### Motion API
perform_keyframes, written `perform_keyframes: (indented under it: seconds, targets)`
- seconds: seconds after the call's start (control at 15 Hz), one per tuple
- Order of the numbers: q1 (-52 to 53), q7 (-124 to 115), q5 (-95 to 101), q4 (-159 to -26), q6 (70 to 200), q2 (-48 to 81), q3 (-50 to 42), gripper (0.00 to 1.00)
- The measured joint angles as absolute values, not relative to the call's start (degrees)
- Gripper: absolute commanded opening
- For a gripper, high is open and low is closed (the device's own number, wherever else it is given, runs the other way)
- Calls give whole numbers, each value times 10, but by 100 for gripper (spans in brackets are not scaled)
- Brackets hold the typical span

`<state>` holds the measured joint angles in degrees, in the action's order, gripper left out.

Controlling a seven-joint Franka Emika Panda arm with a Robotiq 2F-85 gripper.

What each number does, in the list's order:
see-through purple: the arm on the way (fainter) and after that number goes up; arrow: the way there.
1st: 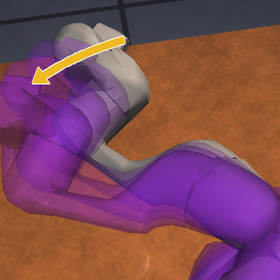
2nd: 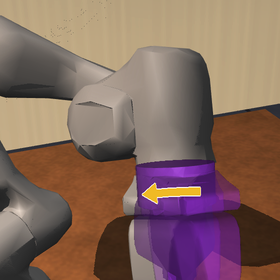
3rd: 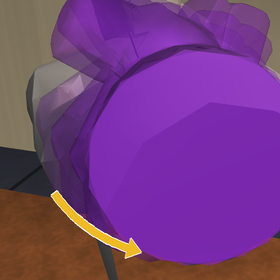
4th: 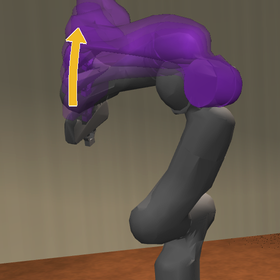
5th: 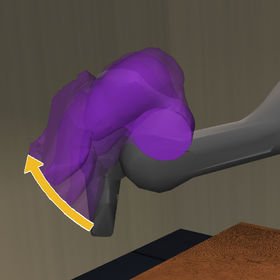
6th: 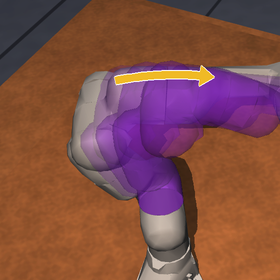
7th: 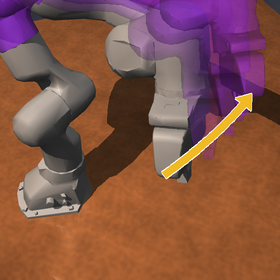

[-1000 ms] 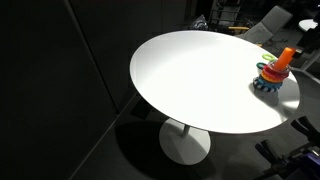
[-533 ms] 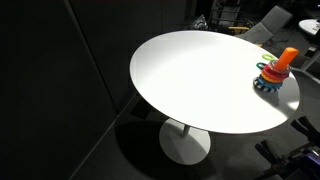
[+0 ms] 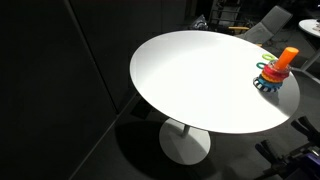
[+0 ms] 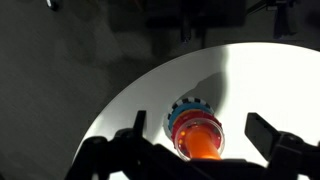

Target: Put the clear ring through the pole

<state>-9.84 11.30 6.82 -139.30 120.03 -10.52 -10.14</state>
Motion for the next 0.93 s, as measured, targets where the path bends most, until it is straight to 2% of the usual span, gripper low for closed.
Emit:
perform_keyframes:
  seconds: [0.4,0.93]
  targets:
    - [-98,57,68,-1394,1128,-187,-95,100]
    - [-94,53,54,-1395,1119,-275,-90,100]
